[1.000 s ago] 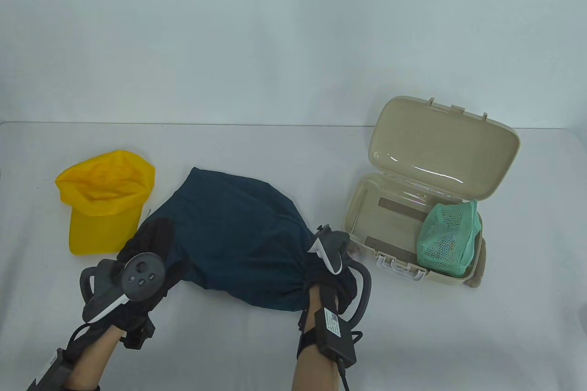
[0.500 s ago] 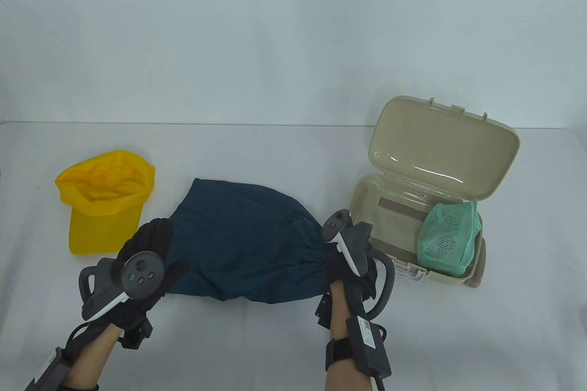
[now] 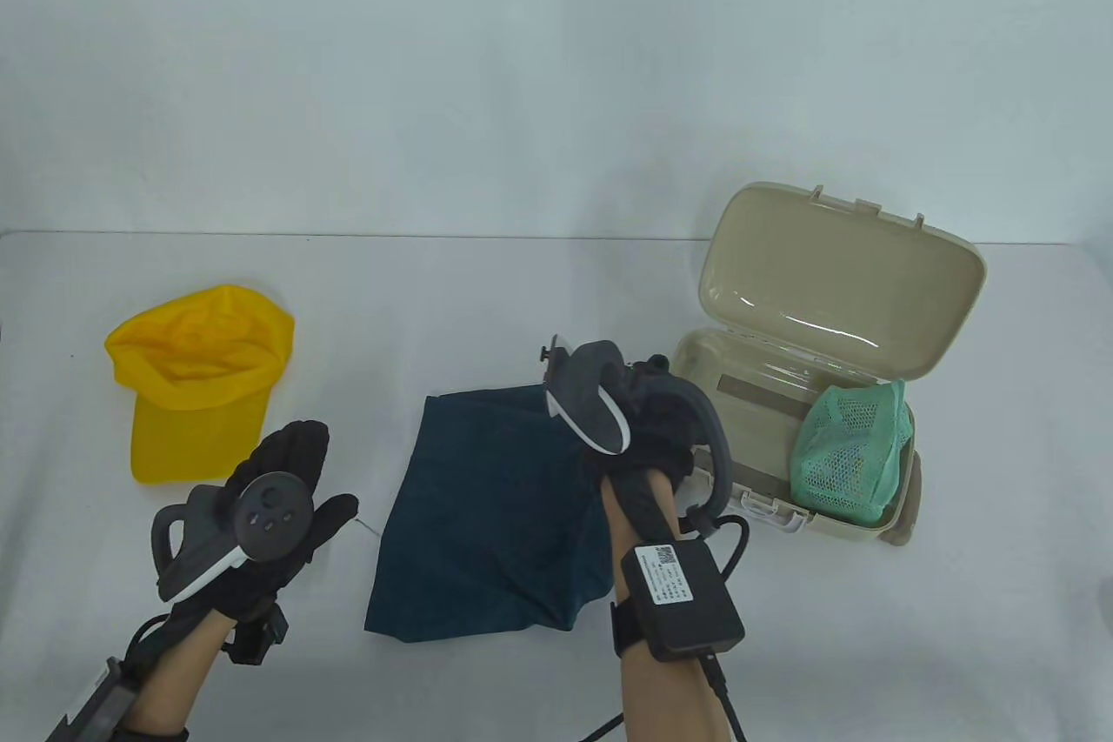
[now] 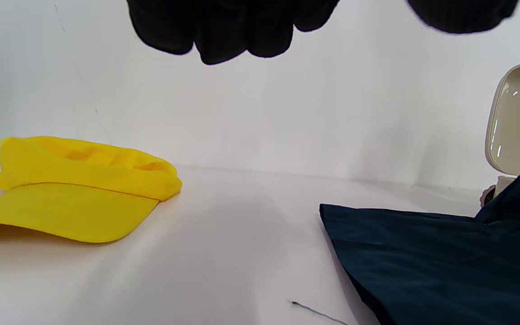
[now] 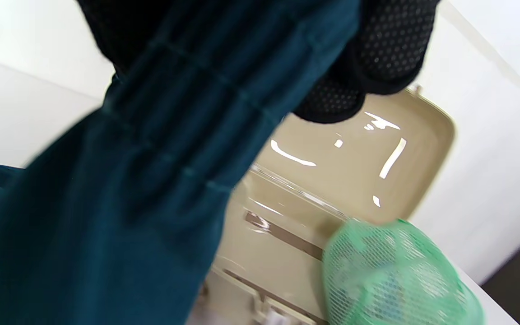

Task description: Pack suitcase

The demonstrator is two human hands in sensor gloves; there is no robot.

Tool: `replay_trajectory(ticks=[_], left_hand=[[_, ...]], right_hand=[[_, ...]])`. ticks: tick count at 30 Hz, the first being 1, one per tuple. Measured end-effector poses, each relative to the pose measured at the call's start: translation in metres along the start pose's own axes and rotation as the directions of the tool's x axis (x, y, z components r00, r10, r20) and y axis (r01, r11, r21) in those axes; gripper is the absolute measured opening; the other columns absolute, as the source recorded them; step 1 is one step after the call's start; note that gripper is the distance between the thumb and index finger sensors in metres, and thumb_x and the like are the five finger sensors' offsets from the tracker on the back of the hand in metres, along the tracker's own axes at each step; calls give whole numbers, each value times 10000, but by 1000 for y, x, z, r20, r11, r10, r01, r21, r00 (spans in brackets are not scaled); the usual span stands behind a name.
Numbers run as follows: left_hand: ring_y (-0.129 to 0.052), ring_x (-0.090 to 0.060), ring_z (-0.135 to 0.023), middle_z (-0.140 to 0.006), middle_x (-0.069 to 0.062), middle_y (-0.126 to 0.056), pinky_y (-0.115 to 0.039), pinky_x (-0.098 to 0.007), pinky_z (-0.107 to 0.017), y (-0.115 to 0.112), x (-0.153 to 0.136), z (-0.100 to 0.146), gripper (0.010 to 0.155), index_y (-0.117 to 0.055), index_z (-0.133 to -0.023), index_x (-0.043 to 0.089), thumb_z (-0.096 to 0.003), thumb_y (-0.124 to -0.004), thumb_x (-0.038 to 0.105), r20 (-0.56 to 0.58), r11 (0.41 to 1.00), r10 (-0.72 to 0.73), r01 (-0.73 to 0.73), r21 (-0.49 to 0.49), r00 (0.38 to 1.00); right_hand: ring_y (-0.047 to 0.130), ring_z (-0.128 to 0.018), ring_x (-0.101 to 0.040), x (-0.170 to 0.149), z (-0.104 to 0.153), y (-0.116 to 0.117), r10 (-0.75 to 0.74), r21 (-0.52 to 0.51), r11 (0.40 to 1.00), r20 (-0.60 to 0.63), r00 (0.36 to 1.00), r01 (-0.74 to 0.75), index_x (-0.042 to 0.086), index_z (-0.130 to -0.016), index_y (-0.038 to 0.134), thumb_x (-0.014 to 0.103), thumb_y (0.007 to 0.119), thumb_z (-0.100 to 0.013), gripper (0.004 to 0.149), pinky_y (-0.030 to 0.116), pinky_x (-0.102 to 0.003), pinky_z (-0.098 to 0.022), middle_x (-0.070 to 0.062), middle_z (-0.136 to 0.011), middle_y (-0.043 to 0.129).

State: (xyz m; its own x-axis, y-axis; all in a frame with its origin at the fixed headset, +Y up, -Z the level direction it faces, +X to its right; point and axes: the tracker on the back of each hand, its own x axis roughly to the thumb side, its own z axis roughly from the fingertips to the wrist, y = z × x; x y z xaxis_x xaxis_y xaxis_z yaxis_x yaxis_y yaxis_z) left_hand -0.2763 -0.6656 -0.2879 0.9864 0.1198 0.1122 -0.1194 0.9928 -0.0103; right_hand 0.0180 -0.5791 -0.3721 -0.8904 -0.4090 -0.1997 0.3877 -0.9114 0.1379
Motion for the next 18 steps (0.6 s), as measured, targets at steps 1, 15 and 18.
replay_trajectory(ticks=[1,15,18], left_hand=[[-542,-358,-1113,-1199,-101,-446,-549,-503,-786,-1,0,-1,840,-318,-1137,194,-459,-610,596,1,1000,4,-4,-9,1000],[-554,-374,-1104,-1196,-117,-459,-556,-511,-779,-8,0,-2,838,-336,-1138,184,-461,-617,591,-2,998,-3,3,-64,1000],[-554,-377,-1104,-1195,-118,-460,-557,-516,-777,-8,-1,-2,837,-339,-1138,183,-462,-617,590,-8,998,-9,9,-68,1000]], right_hand=[[987,-566,-226,12,2,-3,-5,-7,1000,26,1000,5,130,-916,702,477,808,-467,578,858,-385,-449,-84,-694,933],[1020,-453,-182,153,15,22,28,63,997,239,971,-44,84,-878,756,520,766,-482,589,882,-340,-362,-74,-598,984],[1018,-503,-198,157,18,20,-30,87,996,289,957,5,127,-923,731,548,730,-487,607,877,-345,-392,-64,-655,974]])
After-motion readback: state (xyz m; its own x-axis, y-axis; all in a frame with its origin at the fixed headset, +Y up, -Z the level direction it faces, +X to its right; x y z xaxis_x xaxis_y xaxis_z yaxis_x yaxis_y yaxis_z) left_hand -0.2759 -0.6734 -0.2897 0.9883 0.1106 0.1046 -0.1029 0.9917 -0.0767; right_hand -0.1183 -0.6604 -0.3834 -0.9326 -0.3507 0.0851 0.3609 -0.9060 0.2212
